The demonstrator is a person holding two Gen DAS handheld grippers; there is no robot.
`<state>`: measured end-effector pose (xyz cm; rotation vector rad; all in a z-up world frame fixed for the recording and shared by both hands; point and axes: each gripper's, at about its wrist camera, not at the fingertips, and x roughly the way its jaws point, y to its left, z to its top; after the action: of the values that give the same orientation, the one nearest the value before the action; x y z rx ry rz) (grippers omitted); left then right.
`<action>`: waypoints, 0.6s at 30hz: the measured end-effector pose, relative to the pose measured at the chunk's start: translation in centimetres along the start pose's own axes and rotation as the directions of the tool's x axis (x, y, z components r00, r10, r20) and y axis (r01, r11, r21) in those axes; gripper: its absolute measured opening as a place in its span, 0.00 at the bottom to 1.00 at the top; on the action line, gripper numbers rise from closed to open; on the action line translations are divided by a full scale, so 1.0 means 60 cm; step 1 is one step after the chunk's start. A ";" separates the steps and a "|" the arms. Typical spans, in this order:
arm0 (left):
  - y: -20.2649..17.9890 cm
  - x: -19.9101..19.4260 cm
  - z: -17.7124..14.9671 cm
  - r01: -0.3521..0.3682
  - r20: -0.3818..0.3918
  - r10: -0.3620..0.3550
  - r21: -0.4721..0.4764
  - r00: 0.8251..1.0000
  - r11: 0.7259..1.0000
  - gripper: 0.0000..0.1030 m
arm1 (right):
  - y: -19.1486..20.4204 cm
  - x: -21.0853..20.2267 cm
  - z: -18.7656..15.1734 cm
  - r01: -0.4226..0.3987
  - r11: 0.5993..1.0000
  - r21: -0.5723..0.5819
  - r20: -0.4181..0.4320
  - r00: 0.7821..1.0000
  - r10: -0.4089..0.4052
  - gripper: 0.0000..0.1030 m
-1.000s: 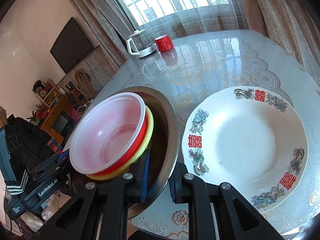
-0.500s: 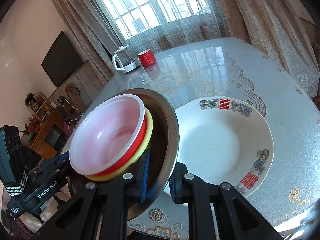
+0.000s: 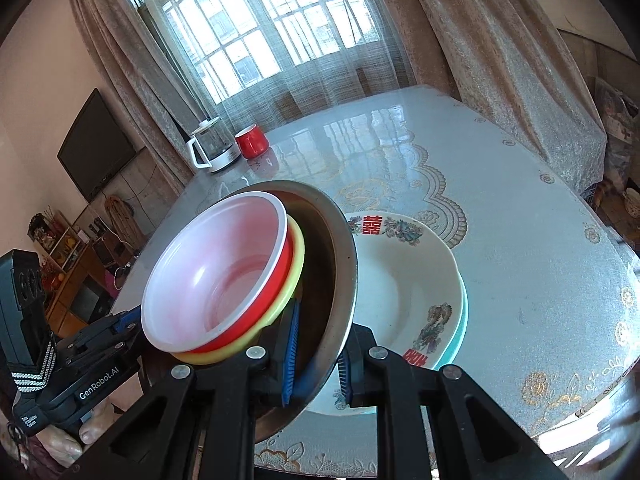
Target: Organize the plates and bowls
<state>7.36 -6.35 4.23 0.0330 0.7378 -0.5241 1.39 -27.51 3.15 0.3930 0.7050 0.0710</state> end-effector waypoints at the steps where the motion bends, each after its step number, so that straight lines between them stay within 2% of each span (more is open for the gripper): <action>1: -0.004 0.003 0.002 0.001 -0.002 -0.001 0.005 1.000 1.000 0.22 | -0.003 -0.001 0.001 0.004 1.000 0.004 0.002 1.000 -0.004 0.17; 5: -0.014 0.017 0.011 0.010 -0.012 -0.009 0.019 1.000 1.000 0.22 | -0.016 -0.003 0.004 0.019 1.000 0.017 0.009 1.000 -0.019 0.17; 13: -0.021 0.043 0.046 0.073 -0.035 -0.073 -0.011 0.997 0.997 0.21 | -0.028 -0.009 0.029 0.058 0.998 0.023 0.036 0.998 -0.058 0.17; 18: -0.028 0.066 0.047 0.046 -0.062 -0.047 -0.007 0.997 0.999 0.21 | -0.040 0.009 0.036 0.070 0.997 0.035 0.016 0.997 -0.070 0.17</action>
<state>10.81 -10.17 3.98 0.0269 0.8027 -0.5674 3.01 -30.33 3.39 0.4012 0.7036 -0.0106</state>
